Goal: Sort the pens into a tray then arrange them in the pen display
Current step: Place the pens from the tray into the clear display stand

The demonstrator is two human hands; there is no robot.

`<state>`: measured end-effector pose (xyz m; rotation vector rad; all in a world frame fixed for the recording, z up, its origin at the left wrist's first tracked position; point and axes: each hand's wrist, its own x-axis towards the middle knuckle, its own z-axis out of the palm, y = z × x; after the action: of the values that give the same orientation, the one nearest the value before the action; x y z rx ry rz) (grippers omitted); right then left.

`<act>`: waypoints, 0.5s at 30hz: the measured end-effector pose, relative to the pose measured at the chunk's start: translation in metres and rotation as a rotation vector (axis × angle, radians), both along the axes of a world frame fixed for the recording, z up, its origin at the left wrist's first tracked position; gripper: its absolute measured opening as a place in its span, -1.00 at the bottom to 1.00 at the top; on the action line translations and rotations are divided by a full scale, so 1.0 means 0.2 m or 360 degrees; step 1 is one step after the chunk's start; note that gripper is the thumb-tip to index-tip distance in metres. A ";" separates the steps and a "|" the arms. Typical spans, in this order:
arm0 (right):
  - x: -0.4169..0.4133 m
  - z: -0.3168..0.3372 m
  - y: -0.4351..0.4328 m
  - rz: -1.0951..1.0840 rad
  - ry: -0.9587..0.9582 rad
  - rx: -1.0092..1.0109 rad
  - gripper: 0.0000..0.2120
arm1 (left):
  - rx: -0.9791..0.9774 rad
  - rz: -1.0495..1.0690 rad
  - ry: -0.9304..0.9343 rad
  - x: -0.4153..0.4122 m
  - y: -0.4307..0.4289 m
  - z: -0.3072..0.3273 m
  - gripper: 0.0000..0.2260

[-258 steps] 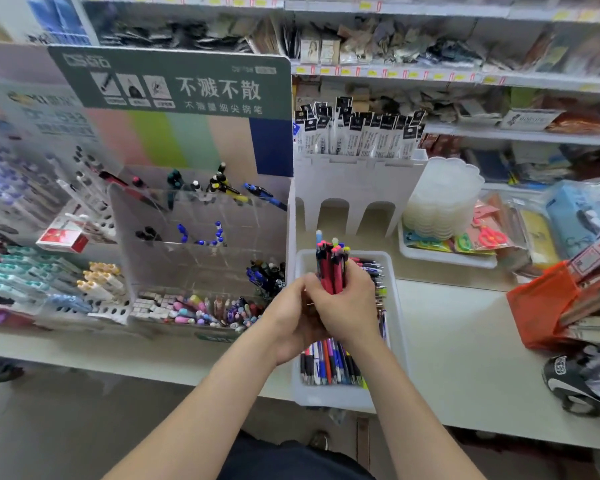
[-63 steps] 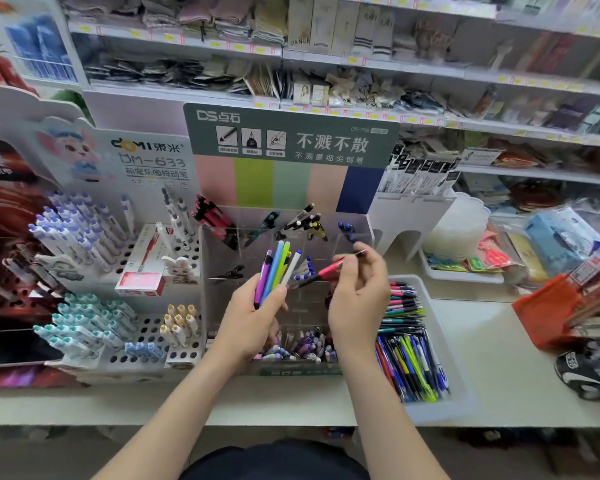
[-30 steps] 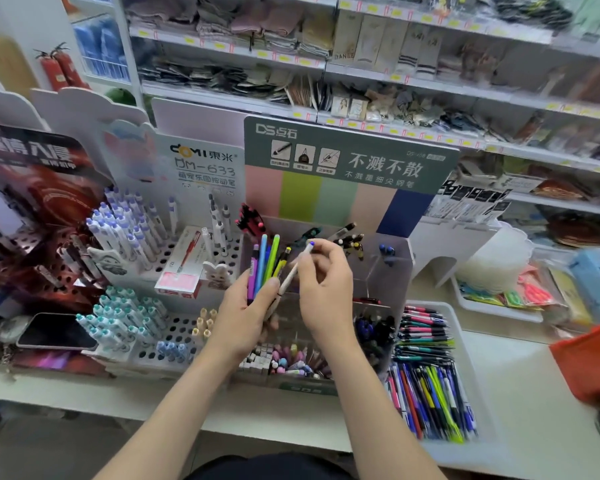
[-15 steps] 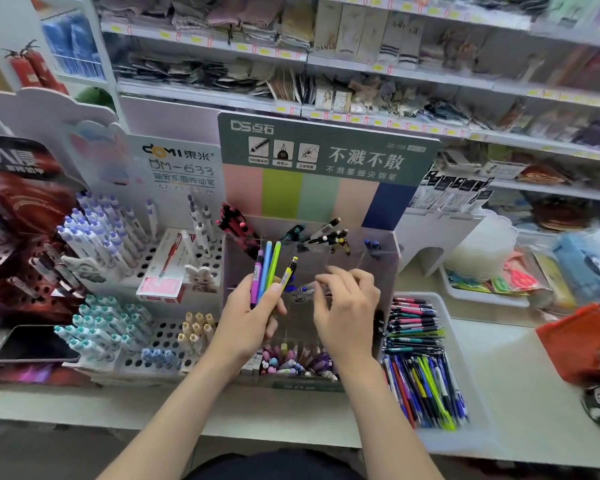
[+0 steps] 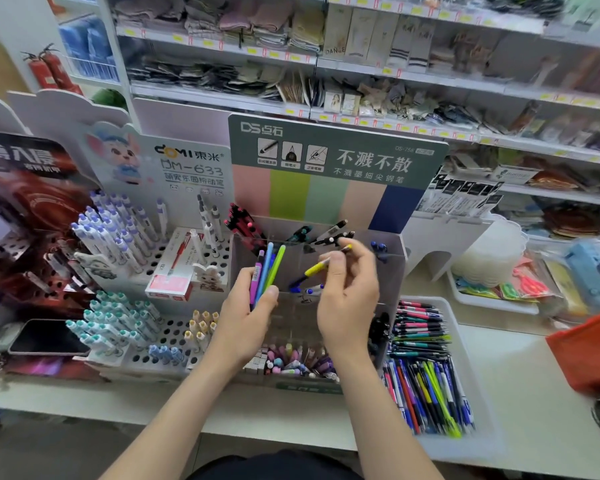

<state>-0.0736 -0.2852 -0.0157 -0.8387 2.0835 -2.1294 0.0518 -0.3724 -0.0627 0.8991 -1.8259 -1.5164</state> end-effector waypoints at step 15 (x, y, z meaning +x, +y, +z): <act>-0.41 -0.10 0.01 -0.0551 0.1110 0.0848 -0.76 | 0.0517 -0.0209 0.0187 -0.09 0.08 0.18 -0.86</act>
<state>-0.1555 -0.2840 -0.0351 -1.3340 3.1240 -1.3293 0.0338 -0.3561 -0.0269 0.8270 -1.6086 -1.9452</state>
